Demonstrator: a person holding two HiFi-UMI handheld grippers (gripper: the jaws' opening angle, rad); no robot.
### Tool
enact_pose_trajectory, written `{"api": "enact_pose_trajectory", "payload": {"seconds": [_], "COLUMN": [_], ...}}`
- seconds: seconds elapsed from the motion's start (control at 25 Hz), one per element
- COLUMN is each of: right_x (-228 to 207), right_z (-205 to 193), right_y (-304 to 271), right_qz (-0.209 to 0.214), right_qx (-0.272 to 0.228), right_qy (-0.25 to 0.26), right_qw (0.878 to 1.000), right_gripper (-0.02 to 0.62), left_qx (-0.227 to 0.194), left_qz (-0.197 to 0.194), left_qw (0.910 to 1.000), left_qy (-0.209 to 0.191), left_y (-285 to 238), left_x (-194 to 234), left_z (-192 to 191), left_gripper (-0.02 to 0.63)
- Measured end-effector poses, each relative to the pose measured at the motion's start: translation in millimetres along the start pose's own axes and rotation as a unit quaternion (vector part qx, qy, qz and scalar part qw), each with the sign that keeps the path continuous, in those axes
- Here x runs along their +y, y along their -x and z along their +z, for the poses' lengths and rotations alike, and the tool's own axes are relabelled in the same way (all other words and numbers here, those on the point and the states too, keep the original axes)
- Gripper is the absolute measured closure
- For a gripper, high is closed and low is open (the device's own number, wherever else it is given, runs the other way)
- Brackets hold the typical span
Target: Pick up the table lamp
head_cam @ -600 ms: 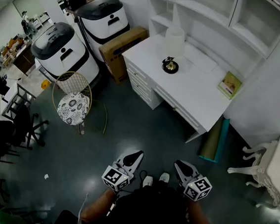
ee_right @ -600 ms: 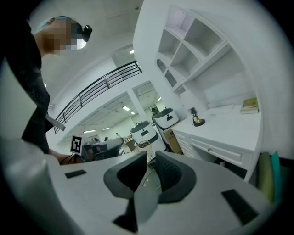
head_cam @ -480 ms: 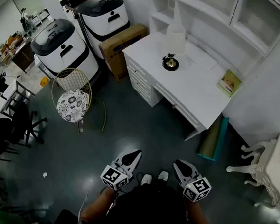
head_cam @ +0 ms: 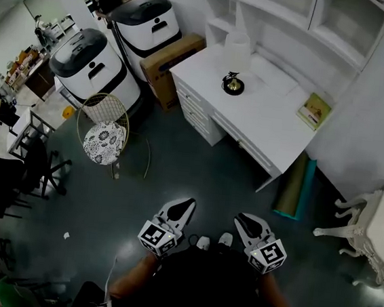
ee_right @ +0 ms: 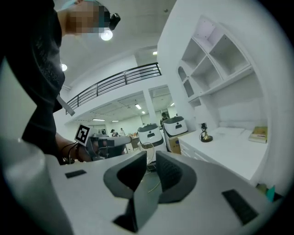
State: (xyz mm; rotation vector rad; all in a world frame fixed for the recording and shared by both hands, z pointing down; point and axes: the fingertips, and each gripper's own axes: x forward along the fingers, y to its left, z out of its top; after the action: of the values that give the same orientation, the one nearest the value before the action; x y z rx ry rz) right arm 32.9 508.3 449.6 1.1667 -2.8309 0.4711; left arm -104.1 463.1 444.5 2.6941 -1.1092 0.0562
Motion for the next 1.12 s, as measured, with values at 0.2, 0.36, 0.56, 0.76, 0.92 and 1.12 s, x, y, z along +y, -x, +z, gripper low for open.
{"api": "enact_pose_trajectory", "payload": {"seconds": [0.2, 0.36, 0.56, 0.76, 0.92, 1.12], "right_x": [-19, -23, -31, -44, -58, -74], "right_z": [3, 8, 19, 26, 39, 57], "right_y": [2, 2, -8, -21, -39, -65], "right_qz": [0.04, 0.07, 0.091, 0.086, 0.088, 0.099], "right_qx": [-0.022, -0.021, -0.02, -0.025, -0.026, -0.025], "right_qy": [-0.002, -0.018, -0.019, -0.028, -0.033, -0.033], "right_qw": [0.999, 0.997, 0.995, 0.996, 0.995, 0.994], "right_gripper": [0.541, 0.541, 0.543, 0.548, 0.551, 0.551], "left_qx": [-0.013, -0.021, -0.023, -0.027, -0.032, -0.04], "left_qz": [0.01, 0.026, 0.029, 0.031, 0.03, 0.022], "left_qw": [0.9995, 0.9994, 0.9992, 0.999, 0.9988, 0.9989], "left_qy": [-0.027, -0.012, -0.019, -0.02, -0.02, -0.008], "left_y": [-17, -21, -34, -54, -75, -103], "left_x": [-17, -21, -18, -2, 18, 39], "left_z": [12, 18, 20, 22, 28, 42], "left_gripper": [0.586, 0.586, 0.586, 0.586, 0.586, 0.586]}}
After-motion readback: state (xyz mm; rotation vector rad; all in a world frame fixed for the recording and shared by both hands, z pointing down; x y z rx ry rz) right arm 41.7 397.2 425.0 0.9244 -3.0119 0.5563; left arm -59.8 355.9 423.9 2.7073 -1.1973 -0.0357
